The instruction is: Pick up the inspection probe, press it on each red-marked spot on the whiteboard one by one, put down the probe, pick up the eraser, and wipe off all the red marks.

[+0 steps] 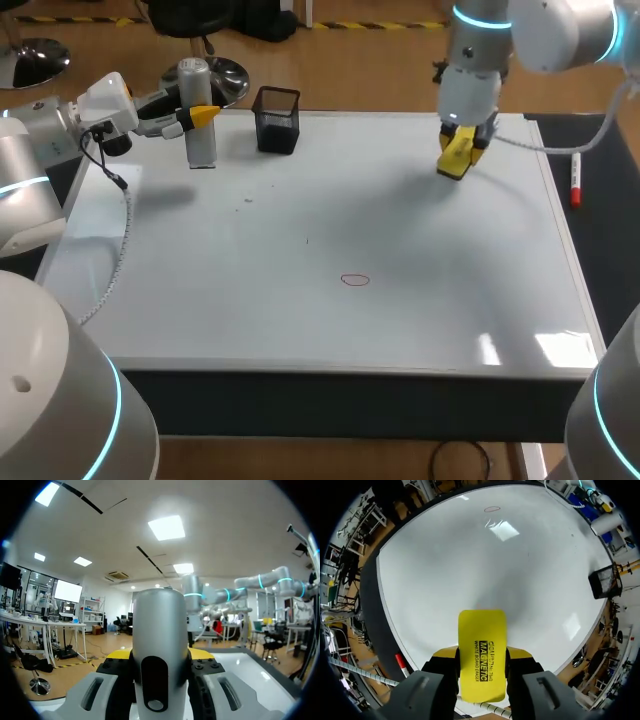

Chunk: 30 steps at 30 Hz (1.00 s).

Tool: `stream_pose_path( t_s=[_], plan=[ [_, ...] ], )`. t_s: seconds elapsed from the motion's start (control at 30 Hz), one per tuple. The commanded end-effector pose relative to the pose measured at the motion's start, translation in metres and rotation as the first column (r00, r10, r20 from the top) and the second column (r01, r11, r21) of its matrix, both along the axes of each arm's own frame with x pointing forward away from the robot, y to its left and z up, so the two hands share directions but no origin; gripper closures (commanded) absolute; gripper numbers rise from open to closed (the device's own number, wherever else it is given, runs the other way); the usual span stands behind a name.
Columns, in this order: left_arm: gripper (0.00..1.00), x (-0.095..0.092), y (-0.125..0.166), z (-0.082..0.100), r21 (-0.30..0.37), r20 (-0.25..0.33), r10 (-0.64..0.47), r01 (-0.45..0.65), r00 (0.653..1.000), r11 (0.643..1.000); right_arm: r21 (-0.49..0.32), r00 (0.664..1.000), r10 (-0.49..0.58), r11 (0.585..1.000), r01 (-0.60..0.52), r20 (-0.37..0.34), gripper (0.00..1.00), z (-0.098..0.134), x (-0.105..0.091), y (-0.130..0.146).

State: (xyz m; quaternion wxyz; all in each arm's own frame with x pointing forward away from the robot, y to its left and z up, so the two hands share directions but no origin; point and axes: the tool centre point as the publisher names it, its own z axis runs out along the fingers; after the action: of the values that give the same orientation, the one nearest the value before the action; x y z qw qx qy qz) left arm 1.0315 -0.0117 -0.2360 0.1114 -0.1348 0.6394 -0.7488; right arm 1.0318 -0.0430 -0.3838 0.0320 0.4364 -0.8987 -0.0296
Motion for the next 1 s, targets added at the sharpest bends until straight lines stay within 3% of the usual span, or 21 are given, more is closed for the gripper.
stream_pose_path(
  t_s=[0.03, 0.57, 1.0],
  plan=[
    [1.00, -0.001, -0.001, 0.001, 0.001, 0.001, 0.006, -0.006, 1.000, 1.000, -0.012, 0.999, -0.014, 1.000, 0.013, -0.039, 1.00, -0.001, 0.030, -0.012],
    [1.00, -0.001, -0.001, 0.001, 0.001, 0.001, 0.006, -0.006, 1.000, 1.000, -0.009, 0.993, -0.079, 0.997, 0.078, -0.090, 1.00, -0.012, 0.078, -0.040],
    [1.00, -0.001, -0.001, 0.001, 0.001, 0.001, 0.006, -0.006, 1.000, 1.000, -0.007, 0.992, -0.104, 0.995, 0.104, -0.069, 1.00, -0.005, 0.073, -0.042]
  ],
)
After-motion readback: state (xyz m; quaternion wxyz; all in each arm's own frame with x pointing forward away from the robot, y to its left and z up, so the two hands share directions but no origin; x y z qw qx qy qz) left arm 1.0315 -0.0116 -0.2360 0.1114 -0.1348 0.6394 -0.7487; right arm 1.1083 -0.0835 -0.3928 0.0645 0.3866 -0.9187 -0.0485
